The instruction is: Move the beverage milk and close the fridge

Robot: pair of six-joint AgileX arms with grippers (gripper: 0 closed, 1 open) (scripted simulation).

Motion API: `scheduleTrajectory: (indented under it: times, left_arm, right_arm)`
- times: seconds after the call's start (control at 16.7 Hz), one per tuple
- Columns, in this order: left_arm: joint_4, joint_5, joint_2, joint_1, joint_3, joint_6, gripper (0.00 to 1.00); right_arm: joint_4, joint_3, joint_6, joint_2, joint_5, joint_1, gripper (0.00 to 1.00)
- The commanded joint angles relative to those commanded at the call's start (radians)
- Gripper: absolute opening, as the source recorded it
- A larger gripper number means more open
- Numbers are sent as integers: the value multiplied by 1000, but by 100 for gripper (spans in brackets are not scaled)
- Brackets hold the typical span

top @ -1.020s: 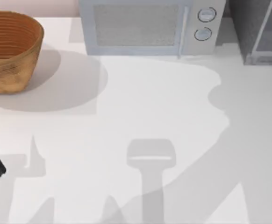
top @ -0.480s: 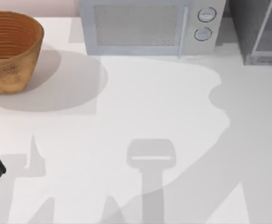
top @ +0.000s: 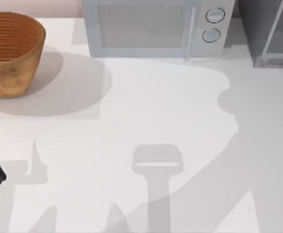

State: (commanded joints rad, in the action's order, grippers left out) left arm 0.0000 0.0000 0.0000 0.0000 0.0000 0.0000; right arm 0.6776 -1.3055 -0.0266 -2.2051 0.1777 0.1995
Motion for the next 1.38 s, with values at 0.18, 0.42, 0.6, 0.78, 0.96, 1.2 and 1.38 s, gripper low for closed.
scheduleTrajectory:
  times: [0.18,0.42,0.6,0.78,0.96,1.2,1.38]
  left_arm:
    - [0,0,0,0,0,0,100]
    - [0,0,0,0,0,0,100]
    - [0,0,0,0,0,0,100]
    - [0,0,0,0,0,0,100]
    - [0,0,0,0,0,0,100]
    - [0,0,0,0,0,0,100]
    - [0,0,0,0,0,0,100]
  right_arm:
    - [0,0,0,0,0,0,90]
    - [0,0,0,0,0,0,100]
    - [0,0,0,0,0,0,100]
    - [0,0,0,1,0,-2,100]
    - [-10,20,4,31,-5,-2,100]
    - [-73,137,14,220,-25,-13,100]
    - [-148,278,20,466,-43,-34,100]
